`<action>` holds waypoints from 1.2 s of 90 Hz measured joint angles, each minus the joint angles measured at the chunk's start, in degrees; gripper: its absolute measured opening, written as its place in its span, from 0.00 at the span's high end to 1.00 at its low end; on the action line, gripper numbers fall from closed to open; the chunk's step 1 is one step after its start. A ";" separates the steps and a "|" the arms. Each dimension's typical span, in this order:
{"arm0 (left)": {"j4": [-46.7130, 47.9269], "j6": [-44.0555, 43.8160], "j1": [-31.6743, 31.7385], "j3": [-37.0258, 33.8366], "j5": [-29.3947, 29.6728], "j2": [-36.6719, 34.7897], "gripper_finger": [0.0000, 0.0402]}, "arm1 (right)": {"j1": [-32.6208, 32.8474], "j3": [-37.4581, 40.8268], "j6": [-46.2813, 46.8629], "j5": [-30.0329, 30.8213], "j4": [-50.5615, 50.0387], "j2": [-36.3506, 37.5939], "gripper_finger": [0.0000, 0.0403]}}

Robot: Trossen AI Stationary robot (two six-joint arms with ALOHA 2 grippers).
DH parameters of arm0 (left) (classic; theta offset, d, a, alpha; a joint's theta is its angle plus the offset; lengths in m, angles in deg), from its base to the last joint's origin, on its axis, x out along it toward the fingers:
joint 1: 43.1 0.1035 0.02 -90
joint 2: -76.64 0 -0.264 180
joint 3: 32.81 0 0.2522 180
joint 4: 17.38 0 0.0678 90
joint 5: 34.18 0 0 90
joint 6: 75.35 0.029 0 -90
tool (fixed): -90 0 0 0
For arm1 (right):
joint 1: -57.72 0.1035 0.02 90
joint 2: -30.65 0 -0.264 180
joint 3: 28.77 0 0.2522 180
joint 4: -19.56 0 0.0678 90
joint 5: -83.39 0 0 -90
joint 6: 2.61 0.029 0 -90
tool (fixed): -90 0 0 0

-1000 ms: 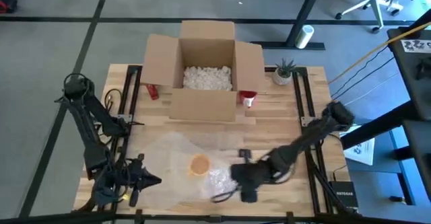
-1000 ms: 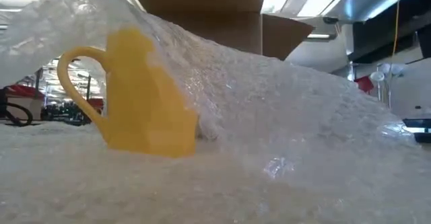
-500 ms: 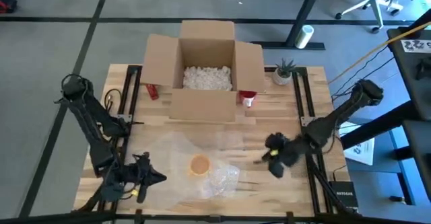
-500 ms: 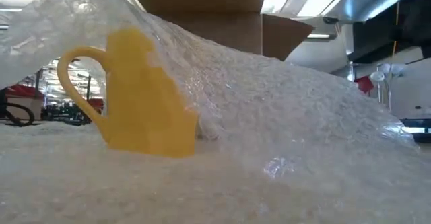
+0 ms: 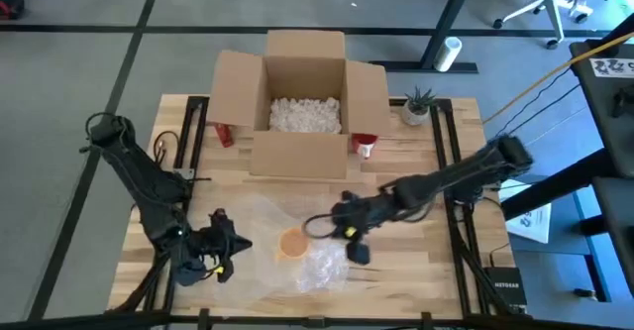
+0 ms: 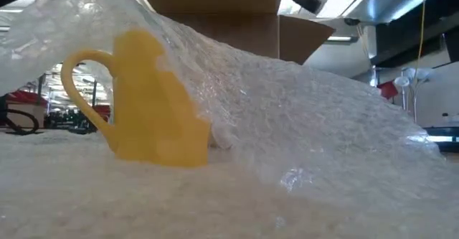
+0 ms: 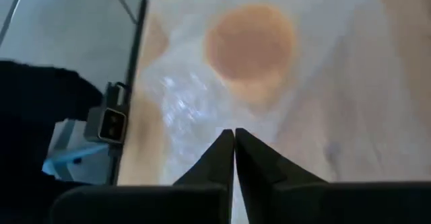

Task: Wrap mug
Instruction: Wrap the yellow mug with bubble wrap

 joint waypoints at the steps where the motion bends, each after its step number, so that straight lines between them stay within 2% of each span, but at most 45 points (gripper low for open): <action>1: 0.10 -0.05 -0.01 0.00 -0.03 0.00 1.00 | -0.05 -0.96 -0.29 -0.08 -0.30 -0.75 1.00; 36: 2.72 -3.87 -2.21 0.00 -0.89 0.00 1.00 | -1.25 -31.53 -3.72 -1.00 -16.68 -24.41 1.00; 52: 2.60 -5.02 -3.27 0.00 -0.86 0.00 1.00 | -1.66 -42.83 -4.48 -1.02 -25.39 -32.22 1.00; 91: 2.38 -8.48 -3.62 -0.02 -0.79 0.12 1.00 | -3.49 -45.20 -4.37 -2.68 -28.27 -41.19 1.00; 108: 0.23 -10.86 -3.62 -0.66 -0.88 4.11 1.00 | -3.37 -45.32 -4.29 -3.39 -29.00 -42.16 1.00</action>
